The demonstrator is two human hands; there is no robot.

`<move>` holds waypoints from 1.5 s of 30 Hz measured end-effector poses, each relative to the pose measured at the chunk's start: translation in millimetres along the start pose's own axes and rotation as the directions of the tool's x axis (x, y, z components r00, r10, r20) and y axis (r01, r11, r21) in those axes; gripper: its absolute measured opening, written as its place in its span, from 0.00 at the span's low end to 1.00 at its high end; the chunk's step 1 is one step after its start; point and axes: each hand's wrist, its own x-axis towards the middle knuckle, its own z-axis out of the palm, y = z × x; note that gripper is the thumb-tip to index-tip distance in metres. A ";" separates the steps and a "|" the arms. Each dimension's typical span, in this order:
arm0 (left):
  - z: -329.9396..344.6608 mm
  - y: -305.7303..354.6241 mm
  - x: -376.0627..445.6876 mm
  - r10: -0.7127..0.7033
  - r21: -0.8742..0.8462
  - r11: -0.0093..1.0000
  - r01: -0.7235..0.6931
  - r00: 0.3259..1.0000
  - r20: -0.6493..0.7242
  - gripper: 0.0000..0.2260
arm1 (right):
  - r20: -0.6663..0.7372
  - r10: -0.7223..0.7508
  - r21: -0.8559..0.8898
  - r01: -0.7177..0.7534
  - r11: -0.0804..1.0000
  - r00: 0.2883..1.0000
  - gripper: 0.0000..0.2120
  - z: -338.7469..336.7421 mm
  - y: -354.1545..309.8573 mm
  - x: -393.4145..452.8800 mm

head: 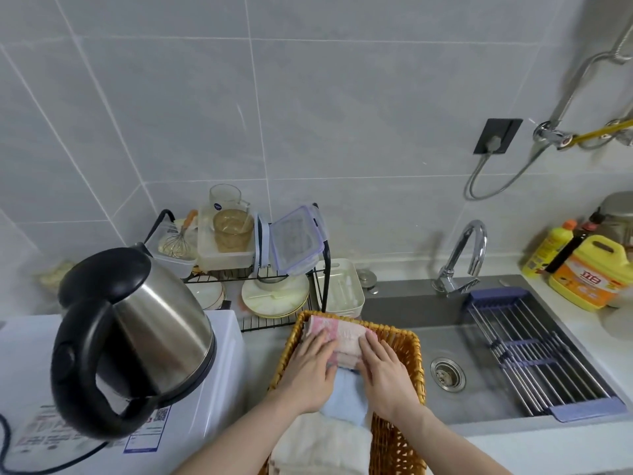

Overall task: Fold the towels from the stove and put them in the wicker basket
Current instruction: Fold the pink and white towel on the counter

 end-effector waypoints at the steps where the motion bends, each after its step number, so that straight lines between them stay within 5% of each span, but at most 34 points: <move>1: 0.6 -0.3 0.5 -0.009 0.007 1.000 0.008 1.000 0.020 0.25 | 0.006 0.007 0.000 -0.007 1.000 1.000 0.40 1.4 -0.5 1.1; 7: -4.7 0.6 1.9 -0.034 0.031 0.999 0.031 0.995 0.095 0.26 | 0.050 0.034 0.045 -0.037 0.998 0.998 0.36 -0.9 -14.2 -1.2; 21: -55.3 24.3 -5.3 0.008 -0.059 0.998 -0.011 0.999 -0.048 0.24 | -0.051 -0.035 0.122 0.041 0.992 0.998 0.28 -75.7 -42.1 -30.4; 28: -84.6 53.2 -23.3 0.030 -0.140 0.989 -0.043 0.995 -0.090 0.22 | -0.084 0.098 0.356 -0.062 0.932 0.992 0.28 -111.5 -23.6 -70.3; 36: -91.5 162.0 -51.2 0.178 -0.192 0.963 -0.192 0.980 -0.086 0.19 | -0.181 0.288 0.516 -0.159 0.842 0.940 0.27 -164.5 35.9 -170.1; 45: -25.6 332.2 -98.2 0.447 -0.228 0.871 -0.436 0.895 -0.004 0.18 | -0.239 0.551 0.660 -0.283 0.696 0.799 0.25 -209.6 133.8 -363.6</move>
